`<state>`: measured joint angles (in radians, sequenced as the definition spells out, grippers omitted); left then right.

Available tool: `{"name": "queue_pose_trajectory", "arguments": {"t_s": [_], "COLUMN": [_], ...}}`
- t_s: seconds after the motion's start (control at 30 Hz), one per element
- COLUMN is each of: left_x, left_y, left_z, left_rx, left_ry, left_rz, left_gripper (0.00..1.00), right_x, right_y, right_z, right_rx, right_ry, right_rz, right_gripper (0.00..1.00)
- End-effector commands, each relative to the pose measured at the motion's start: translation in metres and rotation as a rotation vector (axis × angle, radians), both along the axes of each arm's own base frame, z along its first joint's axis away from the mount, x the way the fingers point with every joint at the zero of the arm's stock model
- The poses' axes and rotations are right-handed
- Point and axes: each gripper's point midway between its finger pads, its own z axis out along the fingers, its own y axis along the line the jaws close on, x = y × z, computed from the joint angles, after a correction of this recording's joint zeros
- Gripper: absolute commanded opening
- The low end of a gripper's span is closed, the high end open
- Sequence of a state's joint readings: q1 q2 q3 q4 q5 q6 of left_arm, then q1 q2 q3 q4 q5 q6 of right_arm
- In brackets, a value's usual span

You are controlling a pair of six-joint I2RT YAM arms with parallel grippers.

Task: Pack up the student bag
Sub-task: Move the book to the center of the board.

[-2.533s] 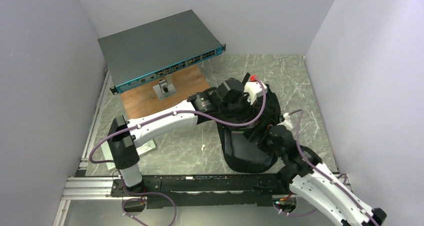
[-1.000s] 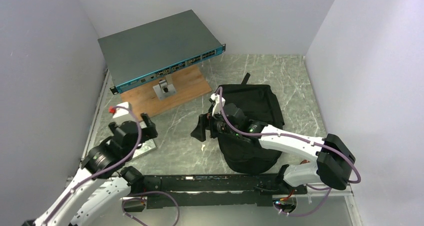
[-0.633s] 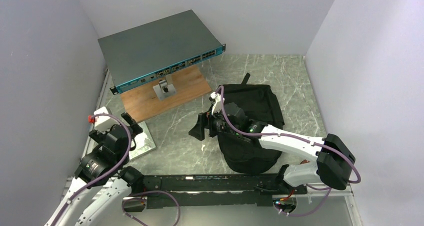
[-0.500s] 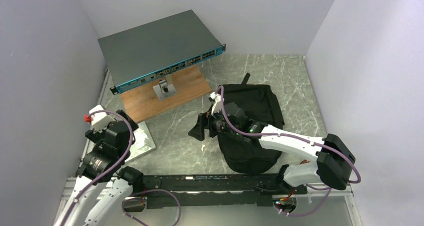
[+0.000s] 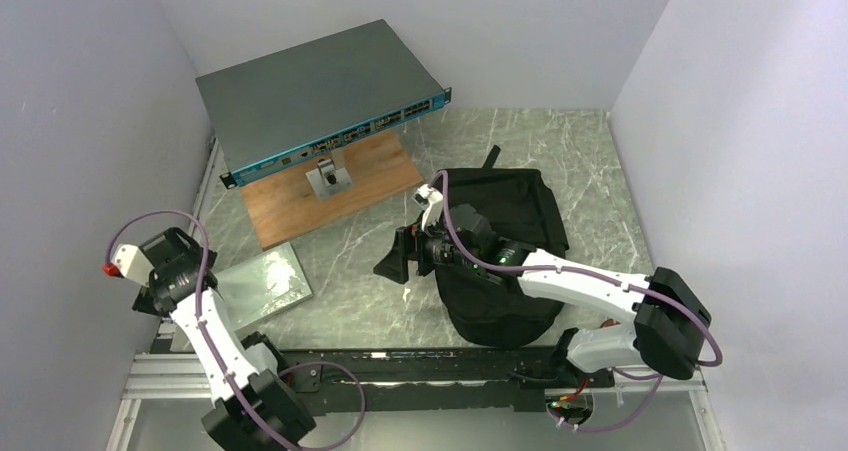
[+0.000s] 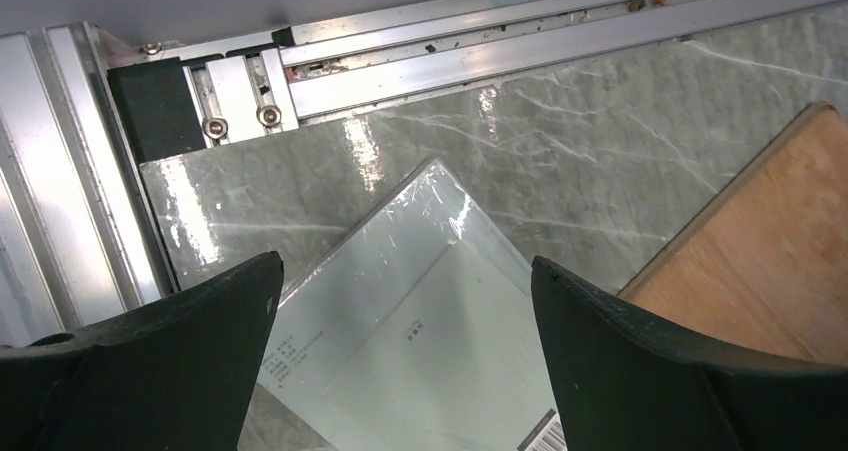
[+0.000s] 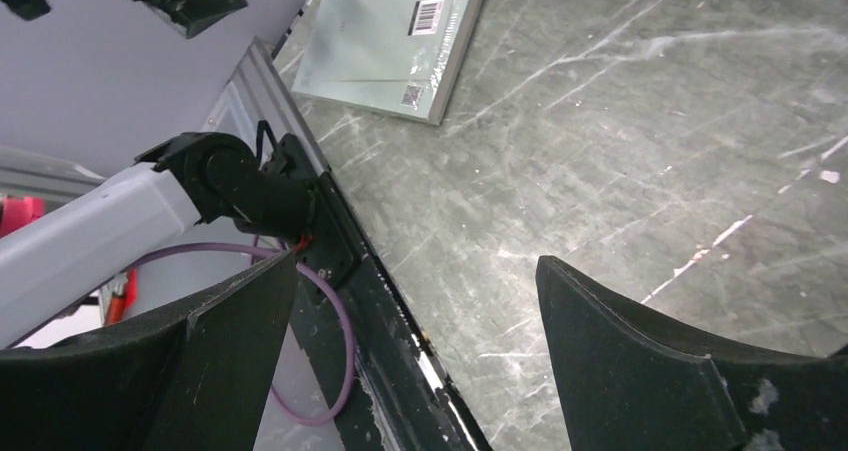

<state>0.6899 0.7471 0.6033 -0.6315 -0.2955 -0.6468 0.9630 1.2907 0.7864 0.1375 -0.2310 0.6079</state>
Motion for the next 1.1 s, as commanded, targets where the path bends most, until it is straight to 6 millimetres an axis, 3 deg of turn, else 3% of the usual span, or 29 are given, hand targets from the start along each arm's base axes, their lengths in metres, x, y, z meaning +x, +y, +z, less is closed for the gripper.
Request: {"name": "queue_pose_trajectory", "arguments": {"t_s": [0.0, 0.07, 0.3, 0.57, 0.7, 0.87, 1.07], "left_x": [0.012, 0.028, 0.048, 0.036, 0.036, 0.049, 0.069], "left_y": [0.017, 0.012, 0.01, 0.018, 0.012, -0.005, -0.052], "left_z": [-0.001, -0.011, -0.038, -0.065, -0.082, -0.088, -0.09], "left_rx": [0.046, 0.025, -0.012, -0.109, -0.191, -0.253, -0.324], "left_ry": [-0.021, -0.069, -0.155, -0.084, -0.074, -0.092, -0.136], "left_rz": [-0.006, -0.081, -0.112, 0.009, 0.008, -0.092, -0.261], "left_gripper": [1.0, 1.0, 1.0, 1.0, 1.0, 1.0, 0.99], "right_x": [-0.004, -0.004, -0.001, 0.0, 0.002, 0.007, 0.01], "right_y": [0.02, 0.025, 0.036, 0.042, 0.046, 0.057, 0.075], "right_z": [0.021, 0.018, 0.016, 0.006, 0.003, -0.011, -0.029], "right_rx": [0.089, 0.089, 0.109, 0.084, 0.079, 0.071, 0.083], "right_ry": [-0.003, 0.011, 0.038, 0.064, 0.074, 0.114, 0.203], "right_rz": [0.062, 0.074, 0.074, 0.078, 0.074, 0.072, 0.087], "right_gripper": [0.92, 0.92, 0.91, 0.91, 0.91, 0.91, 0.9]}}
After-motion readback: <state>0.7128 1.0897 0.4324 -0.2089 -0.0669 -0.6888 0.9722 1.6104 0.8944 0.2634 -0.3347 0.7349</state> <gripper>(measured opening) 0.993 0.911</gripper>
